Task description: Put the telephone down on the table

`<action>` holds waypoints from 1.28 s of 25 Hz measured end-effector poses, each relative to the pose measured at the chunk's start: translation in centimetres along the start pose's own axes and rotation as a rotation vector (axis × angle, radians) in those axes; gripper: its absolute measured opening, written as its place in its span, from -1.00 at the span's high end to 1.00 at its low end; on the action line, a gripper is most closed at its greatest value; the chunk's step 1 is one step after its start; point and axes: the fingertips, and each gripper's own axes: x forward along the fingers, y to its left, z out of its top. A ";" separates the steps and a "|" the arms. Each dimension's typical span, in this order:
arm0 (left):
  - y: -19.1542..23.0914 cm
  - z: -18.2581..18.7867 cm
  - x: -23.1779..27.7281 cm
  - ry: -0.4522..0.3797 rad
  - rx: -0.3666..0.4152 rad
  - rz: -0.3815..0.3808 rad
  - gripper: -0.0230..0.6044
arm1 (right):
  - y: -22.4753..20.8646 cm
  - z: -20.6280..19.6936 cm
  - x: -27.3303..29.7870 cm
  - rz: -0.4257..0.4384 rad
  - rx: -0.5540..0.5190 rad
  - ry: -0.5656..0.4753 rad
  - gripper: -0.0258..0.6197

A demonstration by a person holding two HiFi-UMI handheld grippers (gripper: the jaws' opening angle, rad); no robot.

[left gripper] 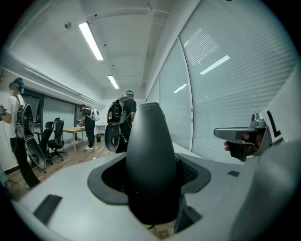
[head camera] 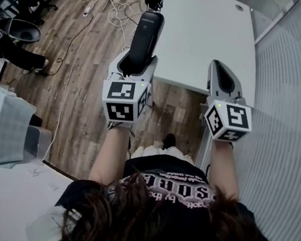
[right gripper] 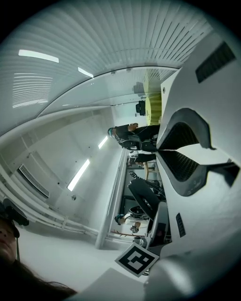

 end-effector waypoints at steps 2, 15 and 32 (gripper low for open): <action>-0.1 -0.1 1.2 0.011 -0.003 0.009 0.06 | -1.0 0.0 1.0 0.008 -0.002 -0.002 0.83; 1.1 -2.6 5.3 0.095 -0.013 0.084 0.06 | -3.4 -1.1 5.5 0.075 0.001 0.029 0.83; 3.5 -4.7 9.4 0.166 -0.010 0.093 0.06 | -3.1 -3.8 11.1 0.114 0.018 0.088 0.83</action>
